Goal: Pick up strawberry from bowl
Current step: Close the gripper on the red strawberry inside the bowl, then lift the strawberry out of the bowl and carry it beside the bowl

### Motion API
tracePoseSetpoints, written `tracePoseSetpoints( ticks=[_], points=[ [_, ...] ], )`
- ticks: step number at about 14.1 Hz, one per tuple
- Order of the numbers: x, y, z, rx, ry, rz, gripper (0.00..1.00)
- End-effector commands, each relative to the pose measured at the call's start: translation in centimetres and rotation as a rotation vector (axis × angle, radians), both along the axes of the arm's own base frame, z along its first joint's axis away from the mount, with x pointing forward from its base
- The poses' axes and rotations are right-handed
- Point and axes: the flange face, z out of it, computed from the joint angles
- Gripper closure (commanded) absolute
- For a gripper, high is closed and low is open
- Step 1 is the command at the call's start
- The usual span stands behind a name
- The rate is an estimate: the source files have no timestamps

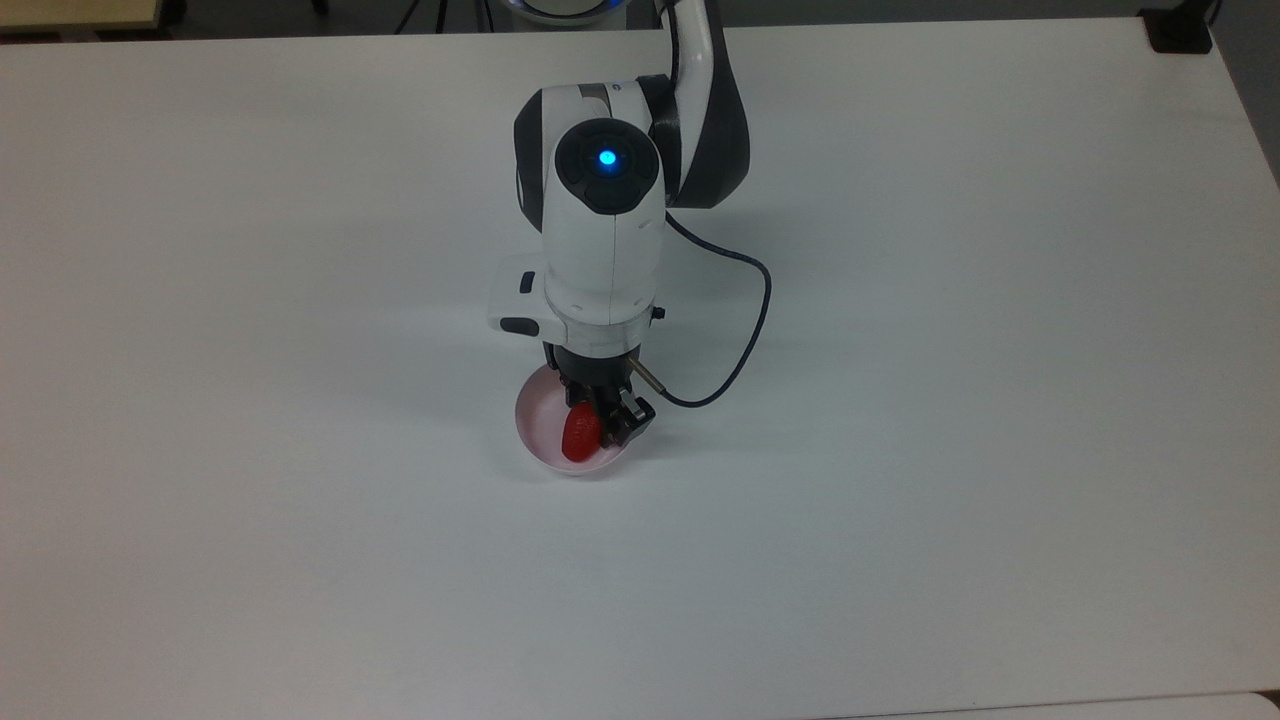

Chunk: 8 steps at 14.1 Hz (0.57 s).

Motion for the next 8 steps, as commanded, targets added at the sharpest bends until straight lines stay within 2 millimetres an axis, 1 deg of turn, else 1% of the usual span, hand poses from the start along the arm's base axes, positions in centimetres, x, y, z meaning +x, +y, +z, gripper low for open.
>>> tracePoseSetpoints(
  ticks=[1, 2, 5, 6, 7, 8],
  points=[
    [0.5, -0.5, 0.4, -0.017, -0.025, -0.007, 0.56],
    [0.6, -0.8, 0.9, -0.016, -0.033, -0.01, 0.58],
    [0.3, -1.4, 5.3, -0.019, -0.072, 0.02, 0.58],
    [0.1, -1.4, 6.1, -0.024, -0.069, 0.035, 0.58],
    [-0.1, -1.5, 6.7, -0.034, -0.051, 0.067, 0.58],
    [-0.6, -1.5, 7.4, -0.055, -0.021, 0.156, 0.58]
  ],
)
